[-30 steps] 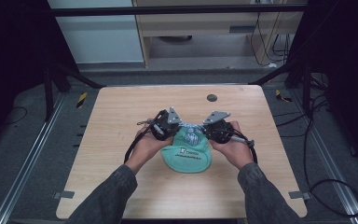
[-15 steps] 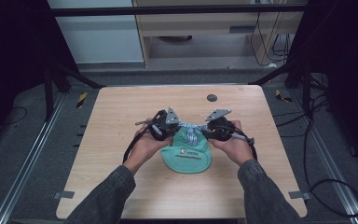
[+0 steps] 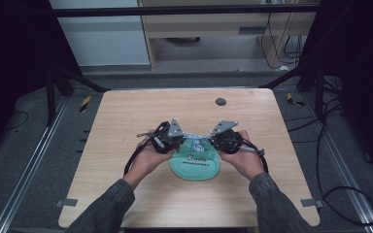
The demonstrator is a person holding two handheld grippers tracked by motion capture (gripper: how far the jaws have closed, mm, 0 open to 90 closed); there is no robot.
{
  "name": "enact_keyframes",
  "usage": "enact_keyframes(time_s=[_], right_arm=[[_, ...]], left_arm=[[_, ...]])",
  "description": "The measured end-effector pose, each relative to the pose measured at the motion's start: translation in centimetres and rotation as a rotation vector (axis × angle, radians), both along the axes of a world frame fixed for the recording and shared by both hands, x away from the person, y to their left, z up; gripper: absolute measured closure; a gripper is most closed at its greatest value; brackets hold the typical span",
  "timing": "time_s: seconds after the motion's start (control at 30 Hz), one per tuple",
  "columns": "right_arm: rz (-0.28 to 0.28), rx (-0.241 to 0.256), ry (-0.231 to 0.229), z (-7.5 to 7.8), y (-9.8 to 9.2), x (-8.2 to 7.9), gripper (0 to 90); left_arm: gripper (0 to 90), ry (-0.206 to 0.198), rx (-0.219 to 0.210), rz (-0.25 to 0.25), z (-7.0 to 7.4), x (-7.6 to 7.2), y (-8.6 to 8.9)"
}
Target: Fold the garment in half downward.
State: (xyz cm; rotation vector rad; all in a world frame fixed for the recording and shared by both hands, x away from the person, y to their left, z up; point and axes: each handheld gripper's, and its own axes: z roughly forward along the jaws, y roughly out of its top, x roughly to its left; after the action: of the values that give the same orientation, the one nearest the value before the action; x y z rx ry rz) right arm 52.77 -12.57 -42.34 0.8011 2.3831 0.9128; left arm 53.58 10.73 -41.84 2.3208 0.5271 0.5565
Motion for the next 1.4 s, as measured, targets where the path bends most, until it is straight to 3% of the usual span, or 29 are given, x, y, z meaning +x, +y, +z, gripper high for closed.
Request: enact_keyframes(time_s=[0.37,0.57,0.8,1.4], right_arm=[[0.060,-0.006,-0.001,-1.0,0.8,-2.7,83.0],[0.078,-0.010,0.002,-1.1,1.1,-3.5,83.0],[0.108,-0.021,0.023,-2.3,1.4,-5.0,83.4],[0.129,-0.023,0.062,-4.4,1.4,-6.4,84.1]], left_arm=[[84.1,0.036,-0.040,-0.004,-1.9,-2.0,1.5],[84.0,0.051,-0.046,-0.012,-2.4,-2.7,1.8],[83.7,0.071,-0.052,-0.010,-3.5,-3.5,2.3],[84.3,0.107,-0.064,-0.020,-5.7,-5.3,2.9]])
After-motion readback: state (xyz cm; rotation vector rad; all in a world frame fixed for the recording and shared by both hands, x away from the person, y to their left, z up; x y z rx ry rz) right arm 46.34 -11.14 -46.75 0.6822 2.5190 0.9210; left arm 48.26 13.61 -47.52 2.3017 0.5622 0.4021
